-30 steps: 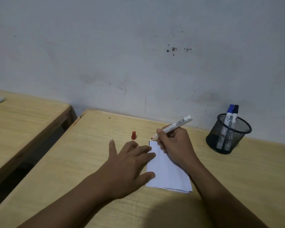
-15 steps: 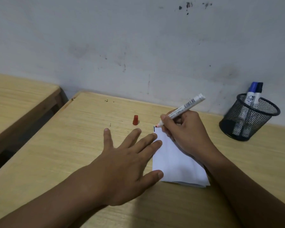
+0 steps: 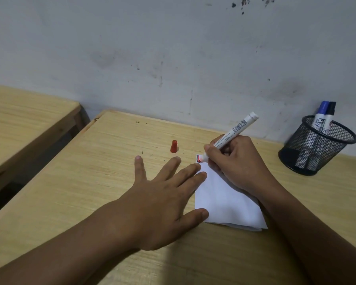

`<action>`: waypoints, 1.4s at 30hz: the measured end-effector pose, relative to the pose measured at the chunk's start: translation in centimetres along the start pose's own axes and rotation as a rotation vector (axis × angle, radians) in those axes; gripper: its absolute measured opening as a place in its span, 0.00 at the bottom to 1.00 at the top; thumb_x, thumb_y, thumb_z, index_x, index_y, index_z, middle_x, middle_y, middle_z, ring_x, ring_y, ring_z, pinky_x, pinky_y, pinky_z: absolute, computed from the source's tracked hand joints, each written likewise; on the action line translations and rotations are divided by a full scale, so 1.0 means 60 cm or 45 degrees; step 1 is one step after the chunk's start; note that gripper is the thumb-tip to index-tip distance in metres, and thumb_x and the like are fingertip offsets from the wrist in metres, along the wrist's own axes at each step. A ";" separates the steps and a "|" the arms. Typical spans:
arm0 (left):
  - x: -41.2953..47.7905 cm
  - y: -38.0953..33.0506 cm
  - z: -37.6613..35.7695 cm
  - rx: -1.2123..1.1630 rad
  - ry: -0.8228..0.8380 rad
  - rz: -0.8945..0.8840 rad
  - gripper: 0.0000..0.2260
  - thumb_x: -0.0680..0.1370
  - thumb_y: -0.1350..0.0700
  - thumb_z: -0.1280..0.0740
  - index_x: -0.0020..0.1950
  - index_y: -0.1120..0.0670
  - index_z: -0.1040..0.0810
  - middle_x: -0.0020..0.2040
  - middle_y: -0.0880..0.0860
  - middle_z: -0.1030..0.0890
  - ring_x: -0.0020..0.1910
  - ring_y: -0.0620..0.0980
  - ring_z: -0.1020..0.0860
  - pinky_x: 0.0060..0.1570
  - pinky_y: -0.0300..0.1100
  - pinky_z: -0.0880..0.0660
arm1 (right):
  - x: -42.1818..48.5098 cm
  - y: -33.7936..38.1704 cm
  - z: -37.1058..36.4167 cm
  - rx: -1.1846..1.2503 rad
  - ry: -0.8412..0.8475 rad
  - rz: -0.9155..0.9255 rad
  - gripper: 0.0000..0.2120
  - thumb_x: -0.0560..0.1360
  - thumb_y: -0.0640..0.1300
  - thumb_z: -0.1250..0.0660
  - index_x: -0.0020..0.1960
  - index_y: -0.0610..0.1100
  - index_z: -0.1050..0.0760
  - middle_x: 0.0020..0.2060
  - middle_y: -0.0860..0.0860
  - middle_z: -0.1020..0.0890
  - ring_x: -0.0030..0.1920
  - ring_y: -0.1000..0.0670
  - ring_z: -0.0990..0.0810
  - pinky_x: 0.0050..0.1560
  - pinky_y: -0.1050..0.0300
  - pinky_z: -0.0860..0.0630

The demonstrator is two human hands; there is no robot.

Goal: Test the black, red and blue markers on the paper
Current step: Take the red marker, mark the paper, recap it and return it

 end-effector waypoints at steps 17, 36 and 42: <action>0.005 0.064 0.096 -0.435 -0.835 0.297 0.18 0.74 0.33 0.37 0.58 0.41 0.26 0.56 0.41 0.27 0.59 0.46 0.30 0.68 0.54 0.40 | -0.015 0.046 0.080 0.714 -0.298 0.009 0.08 0.79 0.38 0.31 0.45 0.32 0.21 0.30 0.43 0.19 0.28 0.50 0.25 0.27 0.59 0.26; -0.087 -0.109 0.317 -1.527 -0.792 -0.138 0.06 0.78 0.58 0.29 0.52 0.50 0.14 0.46 0.49 0.12 0.42 0.42 0.19 0.47 0.35 0.22 | -0.179 0.257 0.264 0.756 -0.447 0.177 0.12 0.79 0.42 0.32 0.39 0.40 0.16 0.31 0.44 0.17 0.29 0.50 0.23 0.30 0.57 0.25; -0.126 -0.198 0.377 -1.461 -0.759 -0.350 0.08 0.78 0.58 0.29 0.56 0.54 0.15 0.47 0.51 0.13 0.45 0.44 0.19 0.48 0.37 0.23 | -0.235 0.321 0.317 0.675 -0.401 0.274 0.11 0.79 0.42 0.32 0.43 0.37 0.17 0.32 0.44 0.17 0.30 0.50 0.23 0.30 0.58 0.26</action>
Point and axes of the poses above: each hand's wrist, its own x-axis towards the middle knuckle, its own z-axis out of the back of the hand, y = z × x, the point moved 7 cm from there along x, towards the middle knuckle
